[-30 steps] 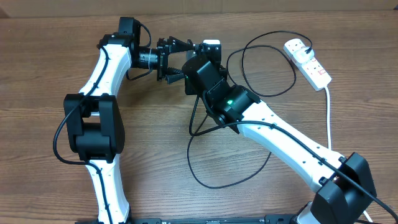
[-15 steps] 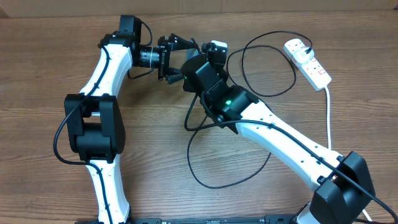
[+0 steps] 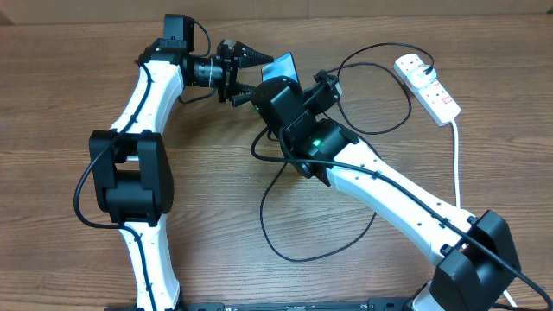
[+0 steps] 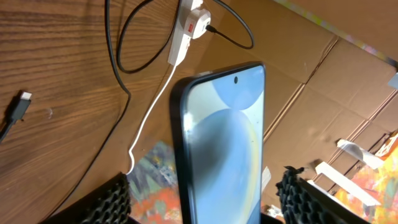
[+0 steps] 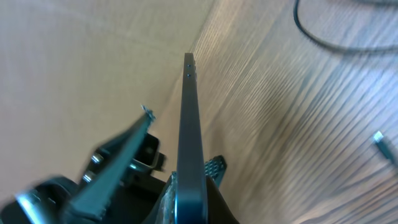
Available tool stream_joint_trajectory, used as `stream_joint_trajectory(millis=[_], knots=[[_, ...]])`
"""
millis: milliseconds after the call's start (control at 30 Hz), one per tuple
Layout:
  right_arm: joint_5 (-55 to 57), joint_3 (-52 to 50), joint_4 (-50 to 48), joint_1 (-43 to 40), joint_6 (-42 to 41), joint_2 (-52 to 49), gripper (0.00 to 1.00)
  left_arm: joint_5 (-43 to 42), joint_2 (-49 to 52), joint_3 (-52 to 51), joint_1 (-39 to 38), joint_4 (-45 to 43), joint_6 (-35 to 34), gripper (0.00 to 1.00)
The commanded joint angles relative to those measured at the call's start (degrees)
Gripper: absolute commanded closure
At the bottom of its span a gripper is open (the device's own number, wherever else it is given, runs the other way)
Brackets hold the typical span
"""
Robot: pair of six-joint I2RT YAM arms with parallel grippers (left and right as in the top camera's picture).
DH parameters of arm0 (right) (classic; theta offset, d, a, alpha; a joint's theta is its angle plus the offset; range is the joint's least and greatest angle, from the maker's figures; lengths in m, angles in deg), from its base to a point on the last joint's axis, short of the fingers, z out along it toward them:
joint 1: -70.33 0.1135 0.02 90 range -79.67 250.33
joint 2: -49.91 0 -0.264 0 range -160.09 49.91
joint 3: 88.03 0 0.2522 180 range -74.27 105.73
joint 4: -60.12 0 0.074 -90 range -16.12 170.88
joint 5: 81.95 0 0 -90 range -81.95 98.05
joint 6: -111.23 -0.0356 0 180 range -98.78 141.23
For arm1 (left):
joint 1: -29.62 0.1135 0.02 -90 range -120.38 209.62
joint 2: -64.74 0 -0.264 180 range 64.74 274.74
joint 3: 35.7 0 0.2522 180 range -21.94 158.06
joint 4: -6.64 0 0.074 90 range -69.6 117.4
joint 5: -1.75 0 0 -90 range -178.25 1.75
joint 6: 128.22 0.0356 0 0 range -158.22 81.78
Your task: Plug charger to phone and switch on socket
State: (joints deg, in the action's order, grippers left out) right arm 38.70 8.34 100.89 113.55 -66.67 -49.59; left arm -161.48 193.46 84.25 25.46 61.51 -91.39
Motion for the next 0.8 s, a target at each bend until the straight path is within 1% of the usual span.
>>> stream_joint_trajectory(millis=[0, 33, 167, 200, 267, 300, 433, 500, 667, 767], knots=[[1.8, 1.7, -0.6, 0.0, -15.0, 0.4, 0.96, -0.3, 0.6, 1.3, -0.4, -0.1, -3.1, 0.31], [1.4, 1.7, -0.6, 0.0, -17.2, 0.4, 0.96, -0.3, 0.6, 1.3, -0.4, -0.2, -3.6, 0.31], [-0.2, 1.7, -0.4, 0.0, -25.9, 0.4, 0.96, -1.4, 0.6, 1.3, -0.4, -1.5, -6.0, 0.41], [-0.6, 1.7, -0.4, 0.0, -26.7, 0.4, 0.96, -1.8, 0.6, 1.3, -0.4, -1.6, -6.7, 0.43], [-1.4, 1.7, -0.4, 0.0, -28.1, 0.4, 0.96, -3.1, 0.6, 1.3, -0.4, -2.5, -8.0, 0.52], [-1.7, 1.7, -0.5, 0.0, -28.6, 0.4, 0.96, -3.7, 0.6, 1.3, -0.4, -3.0, -8.6, 0.54], [-2.0, 1.7, -0.4, 0.0, -30.8, 0.4, 0.96, -7.6, 0.6, 1.3, -0.4, -4.6, -11.2, 0.55], [-2.0, 1.7, -0.7, 0.0, -30.8, 0.4, 0.96, -9.0, 0.6, 1.3, -0.4, -5.2, -11.4, 0.55], [-2.0, 1.7, -1.5, 0.0, -30.9, 0.4, 0.96, -9.4, 0.6, 1.3, -0.4, -5.2, -12.3, 0.54], [-2.0, 1.7, -1.6, 0.0, -32.4, 0.4, 0.96, -10.1, 0.6, 1.3, -0.4, -5.2, -13.6, 0.57]])
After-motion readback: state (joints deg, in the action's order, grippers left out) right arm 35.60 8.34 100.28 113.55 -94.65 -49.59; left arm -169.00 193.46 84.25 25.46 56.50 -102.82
